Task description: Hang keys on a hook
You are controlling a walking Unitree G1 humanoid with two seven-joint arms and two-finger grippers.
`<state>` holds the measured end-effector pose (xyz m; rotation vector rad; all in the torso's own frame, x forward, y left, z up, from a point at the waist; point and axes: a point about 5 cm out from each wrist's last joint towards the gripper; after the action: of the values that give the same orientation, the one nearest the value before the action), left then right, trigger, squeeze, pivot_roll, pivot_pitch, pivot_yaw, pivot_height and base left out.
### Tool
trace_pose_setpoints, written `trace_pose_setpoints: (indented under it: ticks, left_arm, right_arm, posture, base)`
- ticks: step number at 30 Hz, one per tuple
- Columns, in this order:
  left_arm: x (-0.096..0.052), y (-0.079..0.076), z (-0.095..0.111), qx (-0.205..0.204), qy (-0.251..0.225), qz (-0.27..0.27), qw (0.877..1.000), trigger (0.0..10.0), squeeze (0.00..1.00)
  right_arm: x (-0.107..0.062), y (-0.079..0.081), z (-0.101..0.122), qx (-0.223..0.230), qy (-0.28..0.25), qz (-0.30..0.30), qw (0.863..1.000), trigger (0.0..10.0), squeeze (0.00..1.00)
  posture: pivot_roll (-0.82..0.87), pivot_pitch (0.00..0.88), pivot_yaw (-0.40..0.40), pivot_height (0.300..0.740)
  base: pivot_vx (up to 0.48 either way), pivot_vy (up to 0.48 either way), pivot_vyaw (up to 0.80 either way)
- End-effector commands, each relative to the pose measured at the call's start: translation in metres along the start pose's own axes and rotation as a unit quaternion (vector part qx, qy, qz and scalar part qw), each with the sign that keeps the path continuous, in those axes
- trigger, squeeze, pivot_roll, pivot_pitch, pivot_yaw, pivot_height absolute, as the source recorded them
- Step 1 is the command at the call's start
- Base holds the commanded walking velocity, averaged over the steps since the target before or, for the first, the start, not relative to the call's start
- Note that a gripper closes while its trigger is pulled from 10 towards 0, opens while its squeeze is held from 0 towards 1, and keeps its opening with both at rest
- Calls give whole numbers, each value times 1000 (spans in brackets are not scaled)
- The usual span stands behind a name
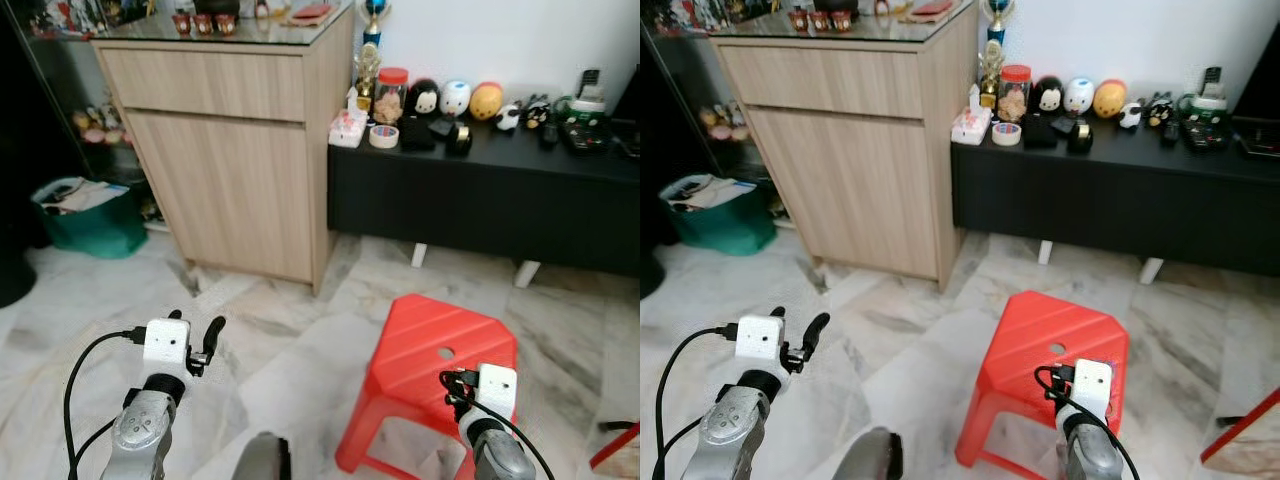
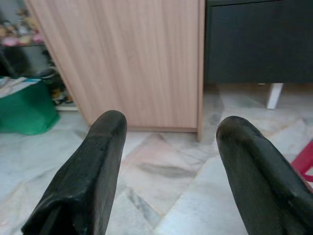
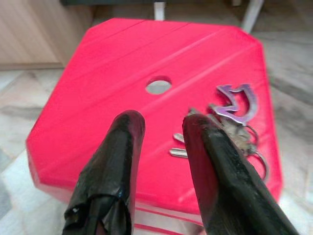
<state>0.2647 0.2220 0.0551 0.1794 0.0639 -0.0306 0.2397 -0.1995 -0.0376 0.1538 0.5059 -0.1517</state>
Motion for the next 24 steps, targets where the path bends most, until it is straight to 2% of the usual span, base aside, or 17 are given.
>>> trace_pose_setpoints:
  ticks: [1, 6, 24]
  left_arm:
    - [0, 3, 3, 2, -3, 1, 1000, 10000, 0]
    - [0, 3, 3, 3, -2, 1, 1000, 10000, 0]
    - [1, 3, 4, 6, -4, -5, 1000, 10000, 0]
  right_arm:
    - [2, 2, 3, 5, -4, -1, 1000, 10000, 0]
    - [2, 2, 3, 4, -5, -1, 1000, 10000, 0]
    - [2, 6, 3, -5, -4, 5, 1000, 10000, 0]
  posture:
    - [75, 0, -15, 638]
    - [73, 0, -13, 638]
    - [76, 0, -12, 638]
  base:
    - [0, 0, 0]
    - [96, 0, 0]
    - [288, 0, 0]
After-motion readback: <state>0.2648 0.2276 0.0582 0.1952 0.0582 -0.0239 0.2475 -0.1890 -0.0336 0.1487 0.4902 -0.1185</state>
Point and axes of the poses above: a point about 5 cm out from each wrist's last joint towards the gripper, its own x axis pointing out of the wrist towards the gripper, its own z axis along the axis of the wrist's last joint, y = z × x, and after that the axes turned 1 degree about x, right-handed
